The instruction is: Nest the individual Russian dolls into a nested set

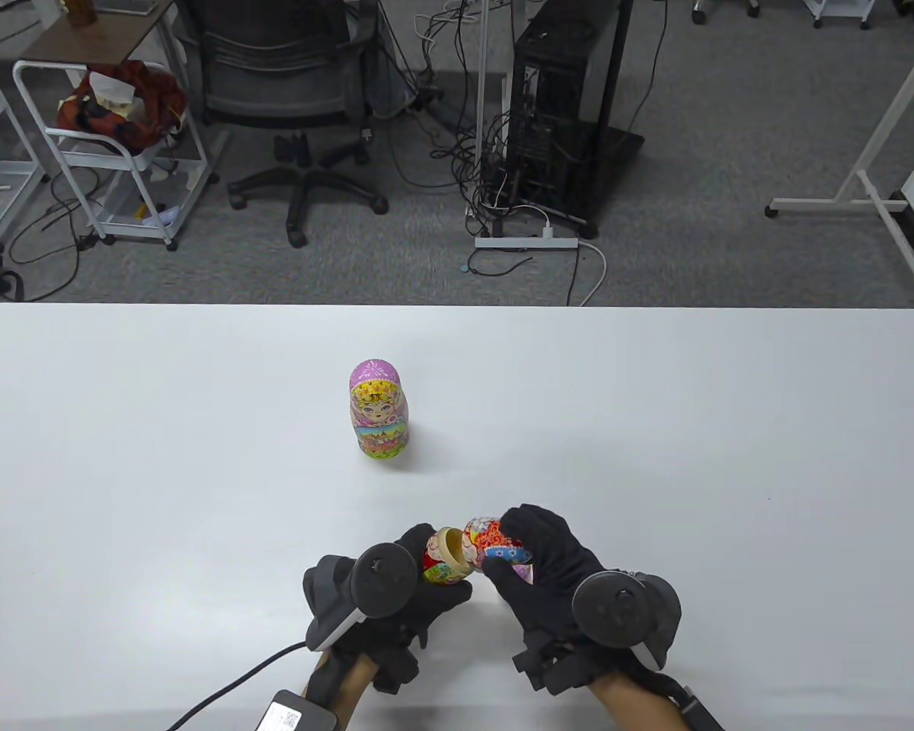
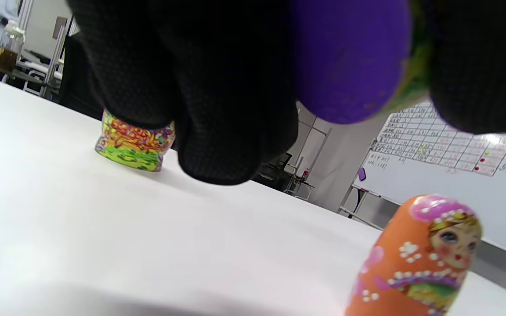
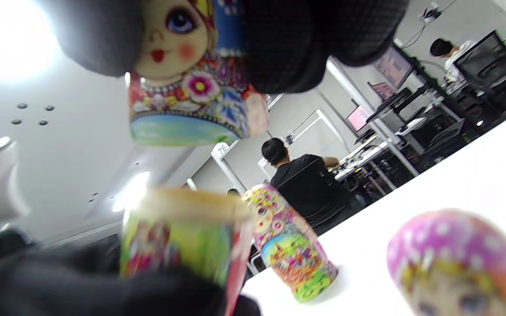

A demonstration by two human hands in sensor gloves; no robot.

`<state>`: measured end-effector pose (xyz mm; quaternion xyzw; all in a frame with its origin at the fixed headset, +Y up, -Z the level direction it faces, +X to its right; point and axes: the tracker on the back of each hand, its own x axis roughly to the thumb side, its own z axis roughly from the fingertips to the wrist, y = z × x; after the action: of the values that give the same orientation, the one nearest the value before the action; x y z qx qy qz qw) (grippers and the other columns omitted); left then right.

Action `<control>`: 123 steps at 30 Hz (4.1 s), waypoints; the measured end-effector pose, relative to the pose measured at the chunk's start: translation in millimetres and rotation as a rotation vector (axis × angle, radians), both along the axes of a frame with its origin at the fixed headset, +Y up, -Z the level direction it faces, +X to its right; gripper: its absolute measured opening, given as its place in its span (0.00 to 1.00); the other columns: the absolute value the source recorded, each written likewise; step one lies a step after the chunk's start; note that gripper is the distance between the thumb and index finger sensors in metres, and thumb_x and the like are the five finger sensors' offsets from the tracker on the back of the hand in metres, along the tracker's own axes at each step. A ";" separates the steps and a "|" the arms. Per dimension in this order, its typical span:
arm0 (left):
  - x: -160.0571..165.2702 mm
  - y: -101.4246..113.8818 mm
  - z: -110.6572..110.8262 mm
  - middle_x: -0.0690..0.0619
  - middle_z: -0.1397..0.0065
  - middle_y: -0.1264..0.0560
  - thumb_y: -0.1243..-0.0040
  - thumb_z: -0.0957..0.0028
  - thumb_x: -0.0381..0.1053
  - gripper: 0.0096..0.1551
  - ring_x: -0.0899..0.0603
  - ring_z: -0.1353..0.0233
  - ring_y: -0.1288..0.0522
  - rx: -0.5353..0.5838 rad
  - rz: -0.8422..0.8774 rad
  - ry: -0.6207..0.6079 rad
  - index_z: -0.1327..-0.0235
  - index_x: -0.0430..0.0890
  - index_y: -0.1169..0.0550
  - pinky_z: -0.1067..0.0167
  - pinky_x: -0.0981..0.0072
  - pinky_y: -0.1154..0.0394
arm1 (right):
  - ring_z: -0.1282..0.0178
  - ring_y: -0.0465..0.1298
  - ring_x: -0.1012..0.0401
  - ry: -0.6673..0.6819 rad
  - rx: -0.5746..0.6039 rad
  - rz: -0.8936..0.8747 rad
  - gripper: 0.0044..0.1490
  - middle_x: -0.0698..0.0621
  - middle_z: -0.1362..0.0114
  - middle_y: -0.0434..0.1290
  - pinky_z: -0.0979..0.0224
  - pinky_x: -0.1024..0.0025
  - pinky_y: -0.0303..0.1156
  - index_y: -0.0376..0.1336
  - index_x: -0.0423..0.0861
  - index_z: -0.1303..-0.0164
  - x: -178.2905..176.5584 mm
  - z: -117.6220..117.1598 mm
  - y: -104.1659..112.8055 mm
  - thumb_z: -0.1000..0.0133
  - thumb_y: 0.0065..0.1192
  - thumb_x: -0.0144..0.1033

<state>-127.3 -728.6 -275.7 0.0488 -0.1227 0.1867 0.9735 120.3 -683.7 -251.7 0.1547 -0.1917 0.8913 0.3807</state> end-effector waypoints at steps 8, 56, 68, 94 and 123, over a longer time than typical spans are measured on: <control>5.2 -2.1 1.6 0.50 0.32 0.21 0.34 0.65 0.77 0.58 0.48 0.38 0.16 0.007 -0.011 0.002 0.28 0.46 0.36 0.35 0.48 0.22 | 0.37 0.73 0.53 -0.325 -0.260 0.236 0.43 0.42 0.23 0.56 0.30 0.51 0.68 0.39 0.66 0.29 48.3 -31.1 -21.8 0.45 0.59 0.56; 4.7 -3.6 1.1 0.49 0.30 0.24 0.35 0.64 0.76 0.58 0.47 0.35 0.18 -0.019 -0.052 -0.003 0.26 0.46 0.38 0.35 0.46 0.23 | 0.34 0.76 0.50 0.003 -0.510 0.472 0.36 0.47 0.24 0.67 0.34 0.50 0.72 0.51 0.67 0.28 -1.3 -35.2 -62.3 0.46 0.59 0.56; 5.1 -3.9 0.1 0.49 0.30 0.24 0.35 0.64 0.76 0.58 0.47 0.35 0.18 -0.030 -0.058 -0.004 0.26 0.46 0.38 0.35 0.46 0.24 | 0.35 0.77 0.52 -0.088 -0.335 0.272 0.35 0.48 0.26 0.69 0.35 0.52 0.73 0.54 0.61 0.28 18.4 -31.0 -32.2 0.46 0.59 0.53; 15.9 -1.7 4.0 0.50 0.30 0.23 0.35 0.63 0.77 0.57 0.47 0.35 0.17 -0.094 -0.021 -0.095 0.26 0.47 0.37 0.35 0.46 0.23 | 0.34 0.77 0.55 0.186 -0.208 -0.027 0.35 0.53 0.26 0.69 0.31 0.53 0.72 0.55 0.62 0.30 4.7 -17.7 -20.7 0.48 0.61 0.54; 13.1 -3.0 4.2 0.50 0.30 0.23 0.36 0.63 0.77 0.57 0.48 0.35 0.17 -0.171 0.073 -0.107 0.26 0.47 0.37 0.35 0.48 0.23 | 0.19 0.58 0.47 -0.248 -0.235 0.008 0.36 0.49 0.17 0.53 0.21 0.41 0.54 0.51 0.63 0.27 67.0 -30.3 -12.4 0.45 0.56 0.56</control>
<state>-114.2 -731.6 -271.5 -0.0400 -0.1564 0.2341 0.9587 187.2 -696.1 -282.0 -0.0014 -0.1310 0.9213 0.3661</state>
